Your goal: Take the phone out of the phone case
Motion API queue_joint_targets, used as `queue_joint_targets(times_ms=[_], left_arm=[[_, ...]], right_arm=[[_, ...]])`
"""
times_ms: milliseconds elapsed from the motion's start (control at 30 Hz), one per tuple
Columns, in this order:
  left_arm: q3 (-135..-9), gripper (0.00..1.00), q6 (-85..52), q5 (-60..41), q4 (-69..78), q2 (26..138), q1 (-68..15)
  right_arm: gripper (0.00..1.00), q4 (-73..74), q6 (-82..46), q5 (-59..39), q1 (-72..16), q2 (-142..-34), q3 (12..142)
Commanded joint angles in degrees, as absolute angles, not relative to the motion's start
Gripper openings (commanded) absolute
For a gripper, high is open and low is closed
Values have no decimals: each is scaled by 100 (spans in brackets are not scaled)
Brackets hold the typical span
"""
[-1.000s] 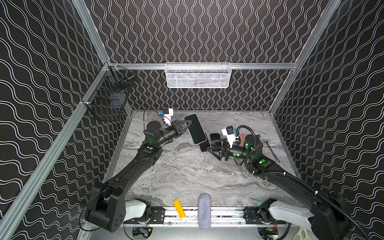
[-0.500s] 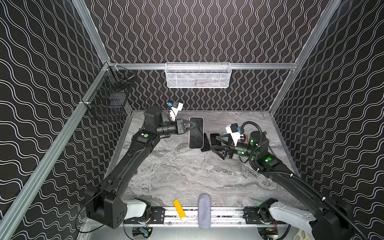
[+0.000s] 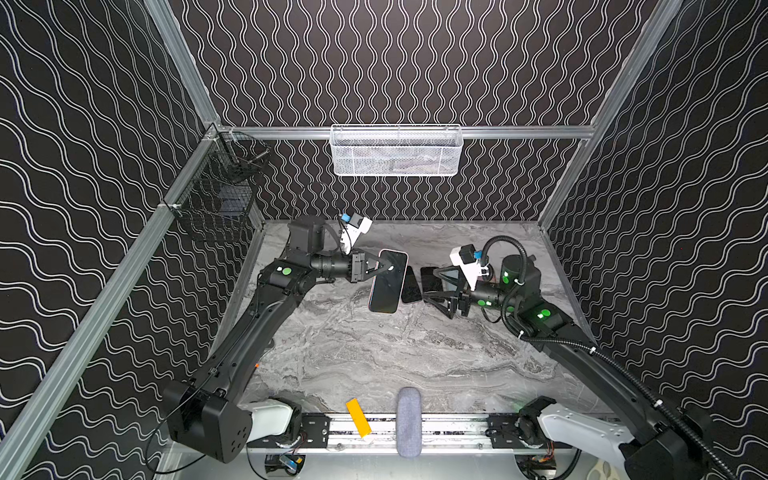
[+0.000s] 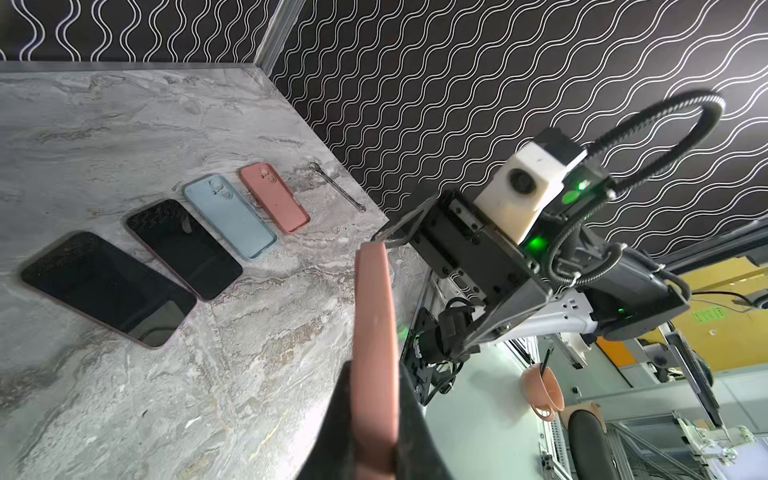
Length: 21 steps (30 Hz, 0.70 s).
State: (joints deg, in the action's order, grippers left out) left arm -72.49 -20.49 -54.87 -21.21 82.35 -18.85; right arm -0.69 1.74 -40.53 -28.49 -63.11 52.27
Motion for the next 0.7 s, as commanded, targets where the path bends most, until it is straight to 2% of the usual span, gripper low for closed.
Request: queue_joint_targets(times_ms=[0, 300, 667], left_arm=[[-7129, 0, -1886, -5736, -1889, 8114, -1876], [-6764, 0, -1988, -6055, -1225, 8007, -1912], [-6752, 0, -2180, -6476, -713, 8384, -2149]], right_arm=[[88, -971, 842, -4890, -2856, -6576, 5545], [72, -1995, 1591, -5504, -3031, -7119, 6143], [63, -2123, 1817, -4723, -3676, -7208, 6046]])
